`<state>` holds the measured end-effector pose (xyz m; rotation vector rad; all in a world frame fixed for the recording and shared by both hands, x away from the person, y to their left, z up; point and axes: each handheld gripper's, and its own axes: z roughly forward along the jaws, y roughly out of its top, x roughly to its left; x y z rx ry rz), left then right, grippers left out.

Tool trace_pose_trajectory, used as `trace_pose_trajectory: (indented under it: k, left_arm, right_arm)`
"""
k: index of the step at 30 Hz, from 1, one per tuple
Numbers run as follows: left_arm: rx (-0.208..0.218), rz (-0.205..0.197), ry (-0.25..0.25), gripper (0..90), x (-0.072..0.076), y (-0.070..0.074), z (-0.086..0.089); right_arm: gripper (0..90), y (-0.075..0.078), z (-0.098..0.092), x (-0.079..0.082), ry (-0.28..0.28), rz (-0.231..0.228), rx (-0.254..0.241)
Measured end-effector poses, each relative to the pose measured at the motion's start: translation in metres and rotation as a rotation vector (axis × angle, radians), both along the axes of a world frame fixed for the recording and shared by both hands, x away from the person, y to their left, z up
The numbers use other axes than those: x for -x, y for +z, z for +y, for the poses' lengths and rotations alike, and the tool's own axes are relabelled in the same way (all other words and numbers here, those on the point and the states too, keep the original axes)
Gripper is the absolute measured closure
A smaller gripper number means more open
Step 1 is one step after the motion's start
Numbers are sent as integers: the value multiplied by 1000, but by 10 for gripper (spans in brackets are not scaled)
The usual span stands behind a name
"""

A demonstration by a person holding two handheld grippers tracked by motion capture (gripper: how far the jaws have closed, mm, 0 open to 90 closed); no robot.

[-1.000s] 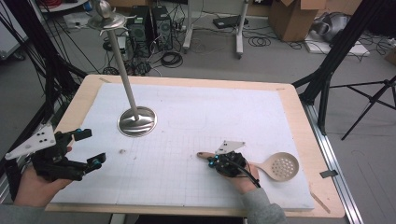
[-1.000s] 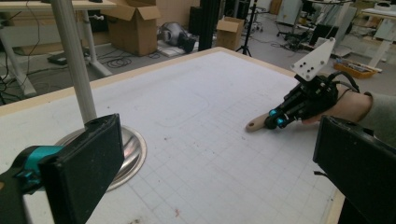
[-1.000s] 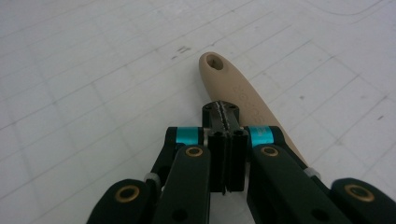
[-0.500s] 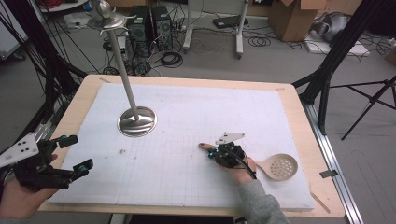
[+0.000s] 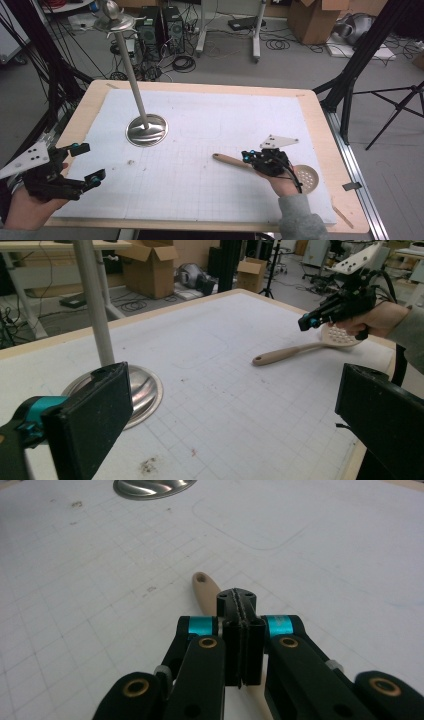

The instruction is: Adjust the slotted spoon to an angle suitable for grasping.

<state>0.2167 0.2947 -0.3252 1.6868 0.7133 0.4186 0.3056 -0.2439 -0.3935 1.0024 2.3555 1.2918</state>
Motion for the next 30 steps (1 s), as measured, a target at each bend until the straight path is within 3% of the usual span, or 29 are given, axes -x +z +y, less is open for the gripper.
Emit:
trace_pose_trajectory:
  k: [3,6,11,15,24,30]
  left_arm:
    - [-5,2,-15,24,-5,-1,-5]
    - [-8,10,-27,24,-10,-3,-10]
    - [-10,17,-44,24,-15,-5,-16]
    - [-12,17,-53,24,-16,-4,-20]
    - [-11,24,-51,24,-18,-6,-18]
    - [-8,27,-48,24,-18,-6,-18]
  right_arm:
    - [900,0,-18,1,-41,-5,11]
    - [900,-5,-34,2,-105,5,53]
    - [900,-12,-49,4,-139,27,109]
    - [900,-15,-49,5,-130,52,146]
    - [900,-28,-37,-1,-120,135,295]
    - [900,-27,-37,1,-133,162,279]
